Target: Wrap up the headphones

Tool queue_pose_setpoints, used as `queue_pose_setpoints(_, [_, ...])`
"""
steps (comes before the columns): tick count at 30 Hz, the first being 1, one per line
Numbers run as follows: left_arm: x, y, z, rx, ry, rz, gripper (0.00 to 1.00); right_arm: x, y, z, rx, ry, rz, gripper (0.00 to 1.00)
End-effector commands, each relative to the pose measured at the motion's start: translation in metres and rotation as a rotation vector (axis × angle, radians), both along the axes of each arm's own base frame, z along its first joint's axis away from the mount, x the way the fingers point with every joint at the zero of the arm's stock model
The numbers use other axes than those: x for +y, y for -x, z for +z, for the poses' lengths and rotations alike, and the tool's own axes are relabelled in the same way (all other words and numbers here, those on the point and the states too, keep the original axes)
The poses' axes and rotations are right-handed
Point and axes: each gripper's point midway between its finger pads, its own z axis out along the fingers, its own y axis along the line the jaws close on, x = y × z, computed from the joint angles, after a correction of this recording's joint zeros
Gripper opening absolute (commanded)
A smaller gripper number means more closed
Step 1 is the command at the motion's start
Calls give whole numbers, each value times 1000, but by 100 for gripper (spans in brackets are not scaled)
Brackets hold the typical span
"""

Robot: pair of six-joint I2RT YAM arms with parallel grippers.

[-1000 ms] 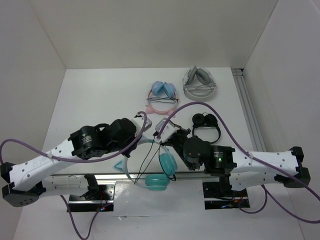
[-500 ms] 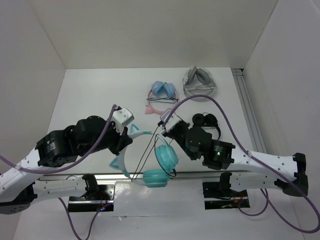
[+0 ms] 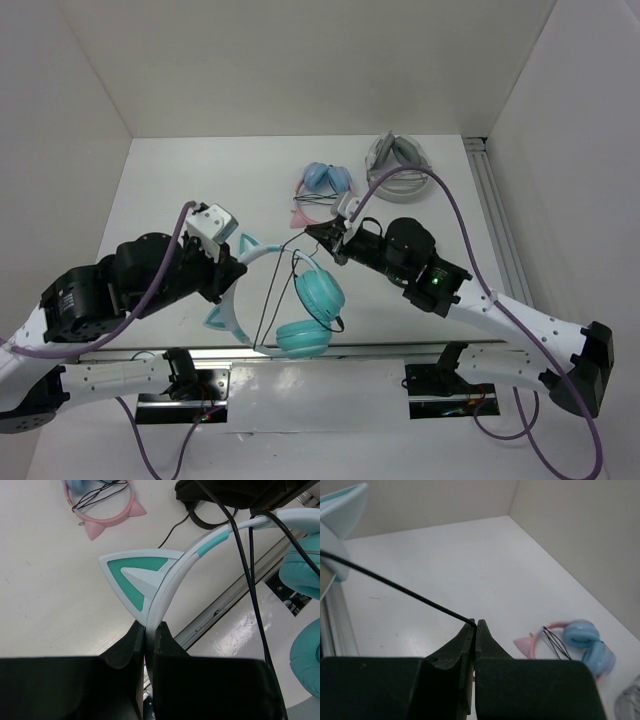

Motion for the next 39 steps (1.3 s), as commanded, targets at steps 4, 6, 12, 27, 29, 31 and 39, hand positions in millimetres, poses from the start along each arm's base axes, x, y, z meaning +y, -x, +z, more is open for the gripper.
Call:
queue_pose_setpoints(4, [14, -7, 69, -88, 282, 130, 0, 27, 12, -22, 84, -84, 212, 0])
queue_pose_setpoints(6, [26, -14, 73, -86, 323, 228, 0, 35, 16, -23, 89, -132, 253, 0])
queue_pose_setpoints(12, [42, -22, 77, -60, 419, 373, 0, 55, 16, -44, 151, -190, 369, 0])
queue_pose_setpoints(27, [30, -28, 81, -51, 425, 381, 0, 94, 39, -51, 274, -329, 675, 10])
queue_pose_setpoints(29, [32, -29, 81, -55, 425, 390, 0, 98, 41, -48, 272, -338, 688, 14])
queue_pose_setpoints(31, [33, -30, 81, -59, 424, 399, 0, 98, 41, -49, 275, -345, 691, 19])
queue_pose_setpoints(39, [34, -33, 76, -55, 379, 418, 0, 100, 45, -45, 291, -412, 736, 23])
